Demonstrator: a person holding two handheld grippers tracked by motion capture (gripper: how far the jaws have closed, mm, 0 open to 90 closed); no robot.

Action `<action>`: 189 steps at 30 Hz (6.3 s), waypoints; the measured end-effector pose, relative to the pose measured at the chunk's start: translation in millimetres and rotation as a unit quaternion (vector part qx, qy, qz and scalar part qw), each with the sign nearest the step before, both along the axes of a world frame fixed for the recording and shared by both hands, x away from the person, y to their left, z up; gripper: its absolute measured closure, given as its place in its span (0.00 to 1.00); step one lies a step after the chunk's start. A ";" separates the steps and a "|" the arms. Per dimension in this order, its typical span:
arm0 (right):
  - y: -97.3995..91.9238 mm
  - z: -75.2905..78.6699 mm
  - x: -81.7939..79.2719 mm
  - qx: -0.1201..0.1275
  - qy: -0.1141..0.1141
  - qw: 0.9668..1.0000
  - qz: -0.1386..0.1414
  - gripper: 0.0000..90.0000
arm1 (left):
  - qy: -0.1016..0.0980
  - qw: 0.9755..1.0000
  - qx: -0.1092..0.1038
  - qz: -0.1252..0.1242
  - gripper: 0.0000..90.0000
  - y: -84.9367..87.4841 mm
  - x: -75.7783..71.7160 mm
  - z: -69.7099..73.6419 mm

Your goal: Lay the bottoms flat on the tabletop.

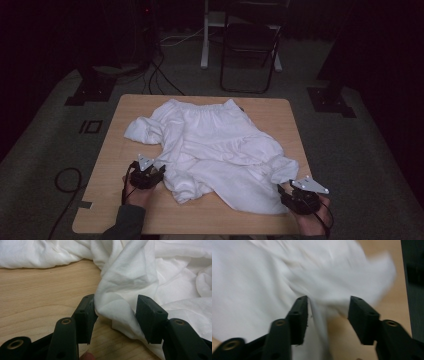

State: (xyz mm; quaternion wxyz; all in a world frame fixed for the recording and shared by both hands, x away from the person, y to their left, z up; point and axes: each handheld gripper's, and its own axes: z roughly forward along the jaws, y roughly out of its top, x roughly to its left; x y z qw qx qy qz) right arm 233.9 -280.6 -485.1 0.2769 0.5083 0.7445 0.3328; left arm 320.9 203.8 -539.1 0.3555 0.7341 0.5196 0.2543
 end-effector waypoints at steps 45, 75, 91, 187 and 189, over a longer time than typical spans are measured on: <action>36.9 -56.8 86.4 0.013 0.056 0.997 0.050 0.58 | 0.008 0.998 0.037 0.042 0.96 15.2 9.2 33.7; 37.4 -56.8 86.5 0.015 0.058 0.997 0.046 0.58 | -0.023 0.999 0.038 0.002 0.36 -7.4 27.9 53.9; 37.1 -57.0 86.3 0.016 0.058 0.997 0.046 0.58 | 0.024 0.994 0.093 0.052 0.83 9.7 23.3 23.2; -10.4 -44.5 40.6 -0.013 0.110 0.994 0.001 0.61 | 0.051 0.981 0.140 0.120 0.59 91.1 -62.2 21.0; -9.8 -40.9 38.5 -0.016 0.112 0.994 -0.005 0.60 | 0.036 0.983 0.135 0.120 0.58 86.3 -61.8 29.3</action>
